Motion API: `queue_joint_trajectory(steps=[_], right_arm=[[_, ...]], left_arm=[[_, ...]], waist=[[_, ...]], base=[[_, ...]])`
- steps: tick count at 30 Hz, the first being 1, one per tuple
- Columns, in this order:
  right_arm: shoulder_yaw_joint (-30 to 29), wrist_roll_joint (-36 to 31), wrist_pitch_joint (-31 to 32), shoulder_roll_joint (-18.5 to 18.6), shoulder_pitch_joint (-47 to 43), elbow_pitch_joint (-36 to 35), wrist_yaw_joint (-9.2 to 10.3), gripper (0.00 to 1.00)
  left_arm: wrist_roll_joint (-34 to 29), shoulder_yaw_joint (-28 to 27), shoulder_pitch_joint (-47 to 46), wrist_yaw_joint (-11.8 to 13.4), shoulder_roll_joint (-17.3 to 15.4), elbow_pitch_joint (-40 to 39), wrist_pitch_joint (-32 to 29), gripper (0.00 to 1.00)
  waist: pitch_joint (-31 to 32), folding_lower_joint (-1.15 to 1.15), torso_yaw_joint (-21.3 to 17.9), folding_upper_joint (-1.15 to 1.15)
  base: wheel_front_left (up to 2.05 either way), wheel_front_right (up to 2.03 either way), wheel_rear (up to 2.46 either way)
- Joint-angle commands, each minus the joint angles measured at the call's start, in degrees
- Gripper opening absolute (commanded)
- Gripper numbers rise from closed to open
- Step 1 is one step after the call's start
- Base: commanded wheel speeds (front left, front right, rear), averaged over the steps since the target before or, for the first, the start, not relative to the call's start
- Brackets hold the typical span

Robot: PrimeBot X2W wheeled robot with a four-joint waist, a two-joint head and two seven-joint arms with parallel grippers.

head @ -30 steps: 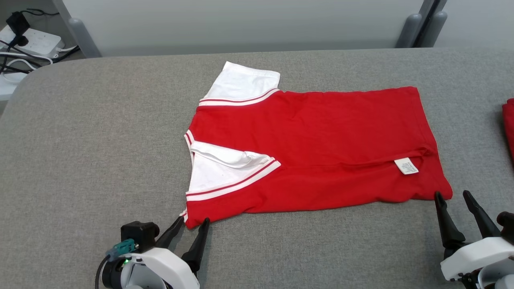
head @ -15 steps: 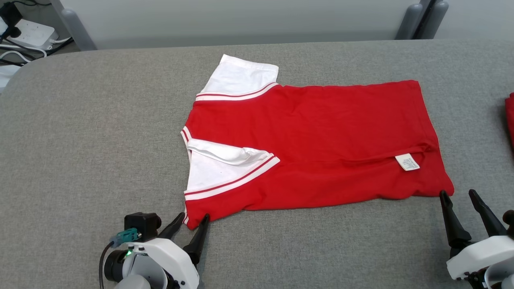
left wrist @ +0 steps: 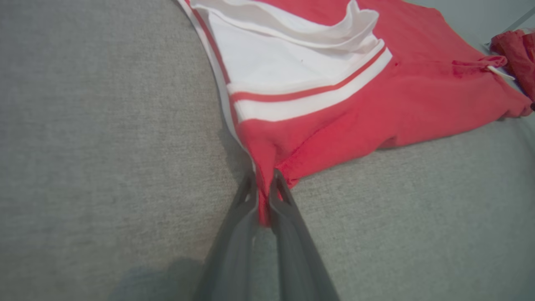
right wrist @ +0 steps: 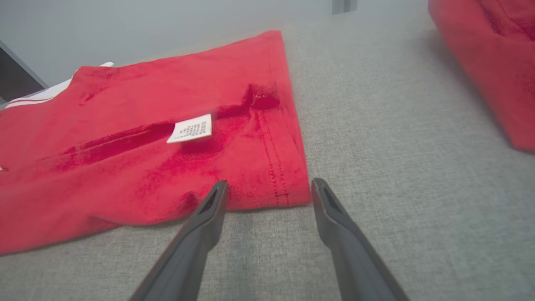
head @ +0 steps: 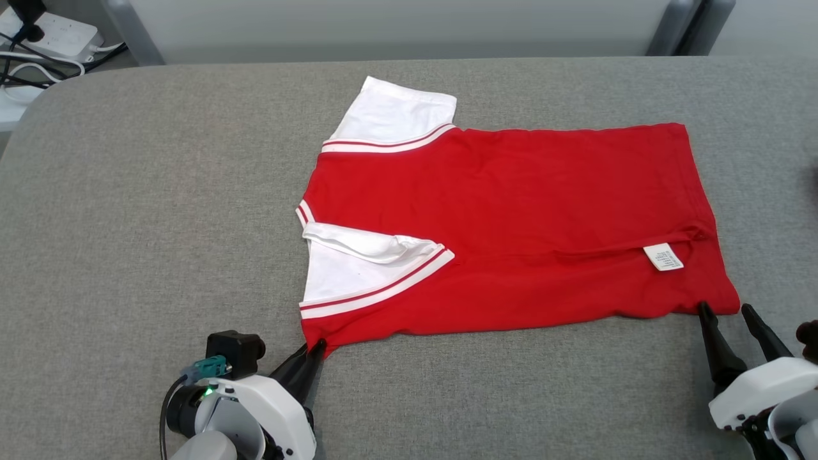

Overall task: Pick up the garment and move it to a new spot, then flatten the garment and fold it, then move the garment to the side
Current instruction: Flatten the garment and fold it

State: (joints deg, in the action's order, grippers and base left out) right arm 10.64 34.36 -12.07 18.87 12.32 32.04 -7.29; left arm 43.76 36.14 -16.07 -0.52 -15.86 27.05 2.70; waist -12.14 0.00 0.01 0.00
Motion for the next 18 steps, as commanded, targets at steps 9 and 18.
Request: queue_joint_trajectory(steps=[9, 18], right_arm=[[4.6, 5.2, 0.6, 3.0, 6.0, 5.4, -0.2, 1.0], [10.7, 9.6, 0.8, 4.8, 8.0, 8.7, -0.2, 0.0]], left_arm=[[-1.0, -1.2, -3.2, 0.3, -2.9, -4.6, -1.6, 0.0], [-0.8, -0.6, -3.0, 0.6, -4.3, -7.3, -3.9, 0.0]], waist=[[-1.8, 0.0, 1.6, 0.0], [-1.8, 0.0, 2.0, 0.0]], base=[[0.0, 0.0, 0.0], [0.0, 0.0, 0.0]])
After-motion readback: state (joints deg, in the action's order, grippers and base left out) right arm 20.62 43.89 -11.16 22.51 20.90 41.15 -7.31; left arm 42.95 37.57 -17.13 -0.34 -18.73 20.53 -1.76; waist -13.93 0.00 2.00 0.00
